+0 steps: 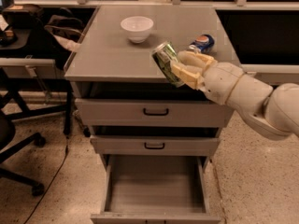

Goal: Pick green can from bottom drawer and place on counter

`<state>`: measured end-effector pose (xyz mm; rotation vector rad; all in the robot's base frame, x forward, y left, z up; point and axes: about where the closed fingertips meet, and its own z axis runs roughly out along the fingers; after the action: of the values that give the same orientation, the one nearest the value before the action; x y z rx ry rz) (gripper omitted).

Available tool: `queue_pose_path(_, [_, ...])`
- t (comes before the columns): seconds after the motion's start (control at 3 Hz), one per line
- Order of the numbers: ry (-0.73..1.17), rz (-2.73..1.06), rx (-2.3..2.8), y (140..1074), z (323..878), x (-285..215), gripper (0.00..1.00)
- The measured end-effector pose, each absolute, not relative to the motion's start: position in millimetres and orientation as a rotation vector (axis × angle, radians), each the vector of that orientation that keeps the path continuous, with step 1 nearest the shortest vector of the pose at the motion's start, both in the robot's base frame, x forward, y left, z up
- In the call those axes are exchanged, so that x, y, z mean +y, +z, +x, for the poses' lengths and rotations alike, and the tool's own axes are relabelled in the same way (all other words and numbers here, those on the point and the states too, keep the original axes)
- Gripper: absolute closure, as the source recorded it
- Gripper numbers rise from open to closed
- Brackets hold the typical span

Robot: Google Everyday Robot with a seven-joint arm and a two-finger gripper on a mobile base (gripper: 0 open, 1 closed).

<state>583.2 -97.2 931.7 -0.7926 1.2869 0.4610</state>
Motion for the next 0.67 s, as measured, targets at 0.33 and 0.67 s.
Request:
queue_pose_path(0.33, [0.402,-0.691,1.272,942,633,-115,1.0])
queue_pose_path(0.67, [0.378,-0.615,1.27,944,667,-122,1.0])
